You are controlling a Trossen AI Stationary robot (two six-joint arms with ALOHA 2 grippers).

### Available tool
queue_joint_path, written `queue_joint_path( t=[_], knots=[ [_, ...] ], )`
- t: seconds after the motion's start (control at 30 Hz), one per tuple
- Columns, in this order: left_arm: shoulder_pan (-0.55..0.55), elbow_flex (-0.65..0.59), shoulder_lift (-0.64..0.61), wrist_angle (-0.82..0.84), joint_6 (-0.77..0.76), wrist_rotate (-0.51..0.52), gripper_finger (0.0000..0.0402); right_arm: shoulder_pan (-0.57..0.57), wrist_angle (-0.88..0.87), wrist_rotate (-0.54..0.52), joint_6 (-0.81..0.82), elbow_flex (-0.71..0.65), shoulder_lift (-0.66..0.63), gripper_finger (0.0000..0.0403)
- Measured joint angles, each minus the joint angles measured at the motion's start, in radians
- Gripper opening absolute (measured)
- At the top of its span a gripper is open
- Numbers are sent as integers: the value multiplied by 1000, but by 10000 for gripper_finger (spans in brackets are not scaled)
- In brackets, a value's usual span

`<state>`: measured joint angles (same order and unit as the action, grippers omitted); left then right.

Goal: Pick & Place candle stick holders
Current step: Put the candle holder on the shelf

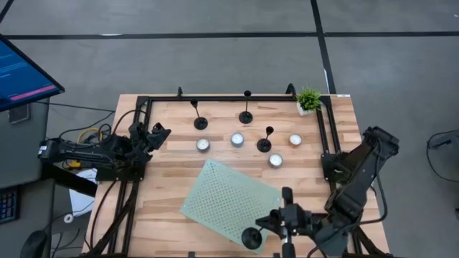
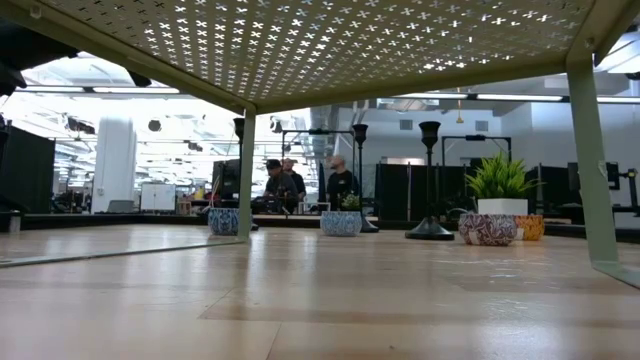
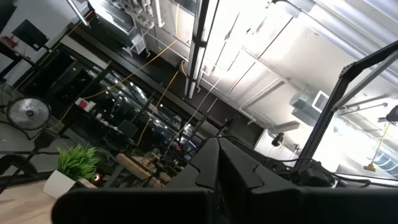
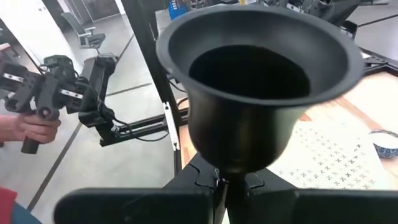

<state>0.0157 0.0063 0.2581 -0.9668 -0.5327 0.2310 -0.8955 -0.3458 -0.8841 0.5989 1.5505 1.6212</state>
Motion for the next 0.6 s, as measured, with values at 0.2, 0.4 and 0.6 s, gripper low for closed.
queue_joint_path(
  t=[0.2,0.4,0.6],
  knots=[
    [0,0,0,0,0,0,5,0,-29,19,-4,0,5,0],
    [0,0,0,0,0,0,7,0,-46,22,-46,0,3,0],
    [0,0,0,0,0,0,6,14,-70,52,-49,0,3,0]
  ],
)
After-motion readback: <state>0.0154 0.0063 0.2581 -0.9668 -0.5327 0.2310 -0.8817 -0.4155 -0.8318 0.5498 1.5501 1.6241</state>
